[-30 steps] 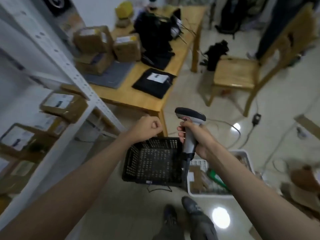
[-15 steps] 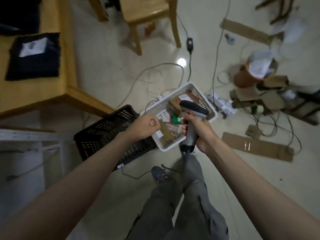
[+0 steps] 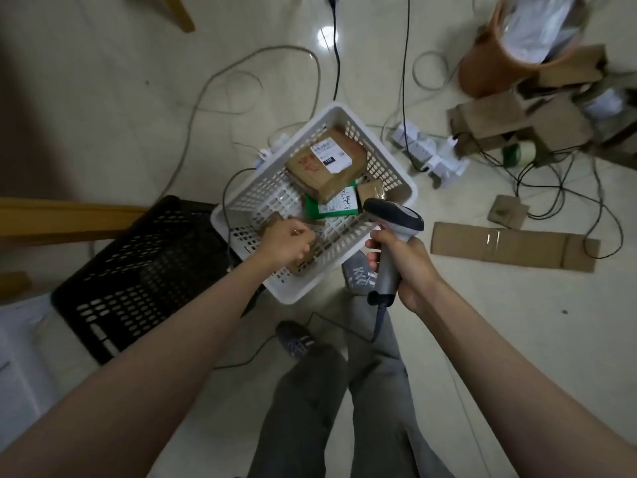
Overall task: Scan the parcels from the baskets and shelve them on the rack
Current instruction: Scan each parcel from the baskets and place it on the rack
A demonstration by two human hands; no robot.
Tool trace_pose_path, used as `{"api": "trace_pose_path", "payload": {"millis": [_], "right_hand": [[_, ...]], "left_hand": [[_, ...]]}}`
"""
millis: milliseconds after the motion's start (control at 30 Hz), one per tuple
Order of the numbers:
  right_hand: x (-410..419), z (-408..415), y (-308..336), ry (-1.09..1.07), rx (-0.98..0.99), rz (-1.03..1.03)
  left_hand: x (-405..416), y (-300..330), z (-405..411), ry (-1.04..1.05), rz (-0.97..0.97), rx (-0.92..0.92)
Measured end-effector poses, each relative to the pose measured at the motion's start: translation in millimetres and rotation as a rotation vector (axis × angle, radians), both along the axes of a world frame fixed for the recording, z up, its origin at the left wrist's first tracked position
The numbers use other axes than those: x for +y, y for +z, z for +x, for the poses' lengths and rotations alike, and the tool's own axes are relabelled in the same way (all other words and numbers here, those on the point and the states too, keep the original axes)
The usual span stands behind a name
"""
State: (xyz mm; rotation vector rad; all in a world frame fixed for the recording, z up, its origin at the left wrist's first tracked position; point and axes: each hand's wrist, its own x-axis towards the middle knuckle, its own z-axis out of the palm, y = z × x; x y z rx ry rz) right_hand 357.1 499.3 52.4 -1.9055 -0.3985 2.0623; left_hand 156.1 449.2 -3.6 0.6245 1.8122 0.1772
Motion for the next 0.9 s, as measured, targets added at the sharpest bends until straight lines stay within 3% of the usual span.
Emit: {"api": "trace_pose_path", "payload": {"millis": [400, 600, 900], "right_hand": [[41, -1, -171, 0.011, 0.036, -0.073], [55, 3, -219, 0.044, 0.044, -0.079], [63, 8, -255, 0.114, 0.053, -0.043]], "left_hand": [[71, -190, 3, 0.434, -0.159, -0.101], [98, -253, -3, 0.684, -0.085, -0.147], [111, -304, -11, 1.045, -0.059, -0.408]]}}
